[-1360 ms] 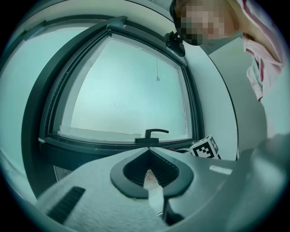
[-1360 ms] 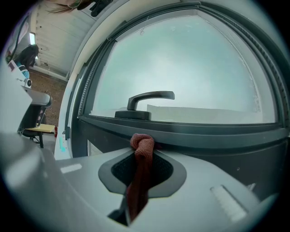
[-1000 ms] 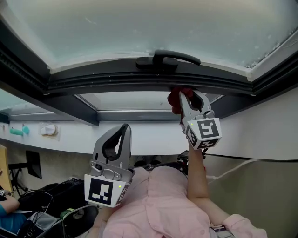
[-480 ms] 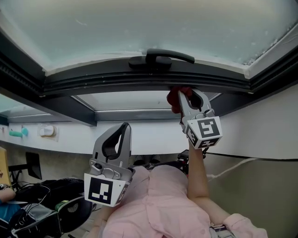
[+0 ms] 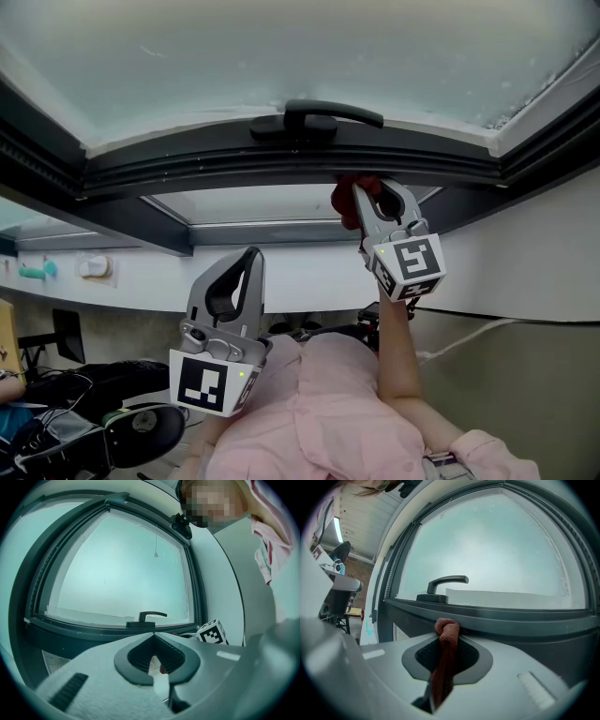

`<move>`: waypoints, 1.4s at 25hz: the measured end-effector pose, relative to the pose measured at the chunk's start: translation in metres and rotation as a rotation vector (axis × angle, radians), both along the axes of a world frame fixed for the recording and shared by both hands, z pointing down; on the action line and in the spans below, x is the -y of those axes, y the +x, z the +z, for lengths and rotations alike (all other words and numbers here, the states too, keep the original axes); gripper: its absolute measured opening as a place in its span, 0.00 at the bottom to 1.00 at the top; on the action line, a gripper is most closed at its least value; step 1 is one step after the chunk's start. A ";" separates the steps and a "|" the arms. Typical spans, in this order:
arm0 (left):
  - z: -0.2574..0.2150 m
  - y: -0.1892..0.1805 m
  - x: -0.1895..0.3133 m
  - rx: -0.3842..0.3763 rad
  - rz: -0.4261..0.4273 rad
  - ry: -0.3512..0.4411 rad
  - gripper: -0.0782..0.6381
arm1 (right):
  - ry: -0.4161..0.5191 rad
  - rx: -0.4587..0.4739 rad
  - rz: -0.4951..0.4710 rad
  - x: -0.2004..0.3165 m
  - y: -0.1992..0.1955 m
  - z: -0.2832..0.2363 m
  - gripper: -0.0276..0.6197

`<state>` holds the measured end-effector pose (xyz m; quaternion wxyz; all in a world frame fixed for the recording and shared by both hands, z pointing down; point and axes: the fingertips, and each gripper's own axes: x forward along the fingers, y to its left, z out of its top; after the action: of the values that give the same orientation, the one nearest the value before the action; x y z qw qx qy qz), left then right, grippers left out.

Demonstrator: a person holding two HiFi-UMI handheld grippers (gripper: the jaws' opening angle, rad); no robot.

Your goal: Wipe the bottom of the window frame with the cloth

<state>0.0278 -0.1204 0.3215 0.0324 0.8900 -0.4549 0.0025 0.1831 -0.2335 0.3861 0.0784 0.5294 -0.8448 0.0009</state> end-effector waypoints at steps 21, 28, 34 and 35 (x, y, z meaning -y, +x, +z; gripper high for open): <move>0.000 0.020 0.002 -0.017 0.012 0.000 0.11 | 0.003 -0.006 0.030 -0.002 0.032 0.000 0.12; 0.003 0.024 0.000 -0.012 0.002 0.005 0.11 | 0.011 -0.004 0.016 -0.002 0.035 0.001 0.12; 0.001 0.025 0.000 -0.013 -0.003 -0.004 0.11 | 0.005 -0.006 0.011 -0.003 0.035 0.000 0.12; 0.001 0.026 0.000 -0.013 -0.003 -0.004 0.11 | 0.005 -0.006 0.016 -0.003 0.037 0.000 0.12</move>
<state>0.0536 -0.1204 0.3230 0.0373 0.8891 -0.4561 -0.0022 0.2200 -0.2306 0.3865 0.0797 0.5363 -0.8403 -0.0023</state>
